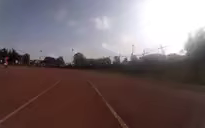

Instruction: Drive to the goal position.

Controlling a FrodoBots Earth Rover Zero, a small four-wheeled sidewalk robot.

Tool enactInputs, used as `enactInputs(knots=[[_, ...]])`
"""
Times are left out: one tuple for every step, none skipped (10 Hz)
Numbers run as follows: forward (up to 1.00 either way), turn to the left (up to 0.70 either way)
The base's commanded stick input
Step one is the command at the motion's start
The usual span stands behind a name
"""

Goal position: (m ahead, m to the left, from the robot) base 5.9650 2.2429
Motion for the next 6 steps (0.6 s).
enactInputs(knots=[[0.70,0.00],[0.70,0.00],[0.70,0.00],[0.70,0.00],[0.70,0.00],[0.70,0.00]])
